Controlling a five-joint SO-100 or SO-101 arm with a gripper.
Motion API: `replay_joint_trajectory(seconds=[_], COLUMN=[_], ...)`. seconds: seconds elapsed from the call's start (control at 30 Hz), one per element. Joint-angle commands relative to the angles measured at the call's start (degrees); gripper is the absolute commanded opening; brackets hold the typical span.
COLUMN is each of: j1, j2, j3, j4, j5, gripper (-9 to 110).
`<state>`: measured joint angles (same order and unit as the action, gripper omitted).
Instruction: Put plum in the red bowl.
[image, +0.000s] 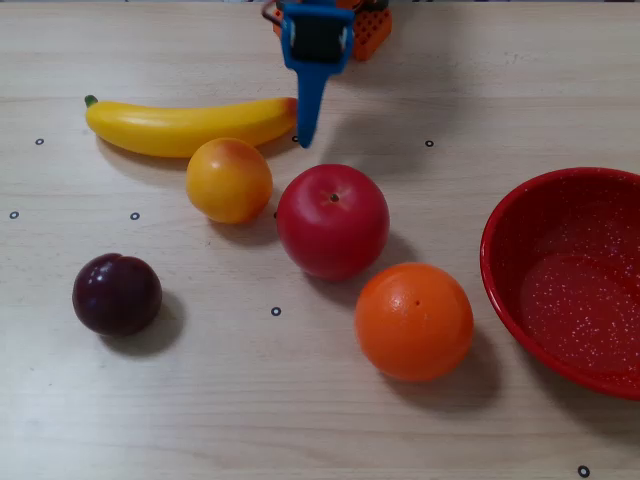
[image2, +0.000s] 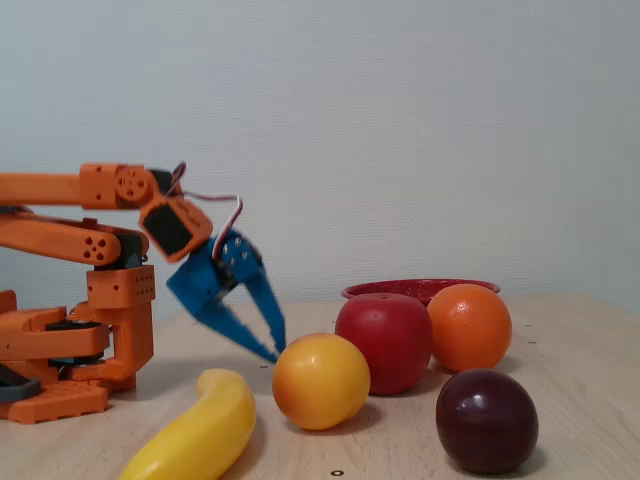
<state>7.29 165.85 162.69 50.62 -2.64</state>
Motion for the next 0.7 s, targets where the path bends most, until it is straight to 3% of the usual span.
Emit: replay_joint_trajectory(seconds=[0.0, 0.43, 0.67], j1=[1.2, 5.7, 9.4], j2=[-2.5, -18.4, -31.1], j3=[-8.7, -27.6, -42.1], j4=[2.2, 5.3, 12.7], j5=[-2.7, -10.5, -10.5], gripper=[0, 0, 0])
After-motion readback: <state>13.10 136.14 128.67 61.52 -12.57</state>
